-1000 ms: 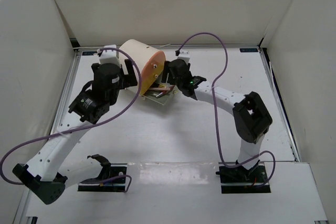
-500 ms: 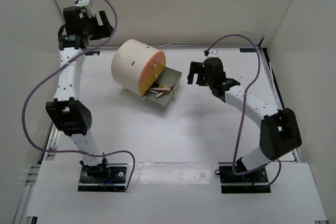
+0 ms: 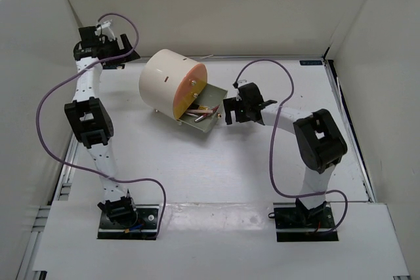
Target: Organize the makeup
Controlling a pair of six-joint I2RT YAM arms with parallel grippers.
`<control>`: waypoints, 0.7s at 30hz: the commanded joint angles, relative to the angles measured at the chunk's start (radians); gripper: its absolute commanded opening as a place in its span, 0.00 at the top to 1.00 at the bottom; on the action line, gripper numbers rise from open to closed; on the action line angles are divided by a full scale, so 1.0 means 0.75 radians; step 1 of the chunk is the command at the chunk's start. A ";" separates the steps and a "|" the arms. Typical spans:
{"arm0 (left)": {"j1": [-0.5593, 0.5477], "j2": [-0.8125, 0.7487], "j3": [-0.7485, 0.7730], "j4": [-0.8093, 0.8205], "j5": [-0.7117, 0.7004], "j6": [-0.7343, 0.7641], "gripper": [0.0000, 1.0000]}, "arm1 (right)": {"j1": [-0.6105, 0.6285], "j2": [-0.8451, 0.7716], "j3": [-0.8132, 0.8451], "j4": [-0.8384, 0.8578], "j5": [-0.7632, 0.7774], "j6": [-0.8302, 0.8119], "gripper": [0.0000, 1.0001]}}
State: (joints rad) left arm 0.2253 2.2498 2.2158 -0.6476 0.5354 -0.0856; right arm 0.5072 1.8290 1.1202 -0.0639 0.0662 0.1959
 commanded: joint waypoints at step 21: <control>-0.198 -0.140 -0.377 0.095 0.072 0.147 0.02 | 0.187 0.367 0.343 0.729 0.059 0.512 0.01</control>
State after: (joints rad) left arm 0.1009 2.2429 1.9282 -0.5770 0.5488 -0.0147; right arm 0.6147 2.0689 1.3197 0.3019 0.0731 0.4835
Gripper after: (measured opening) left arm 0.984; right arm 0.987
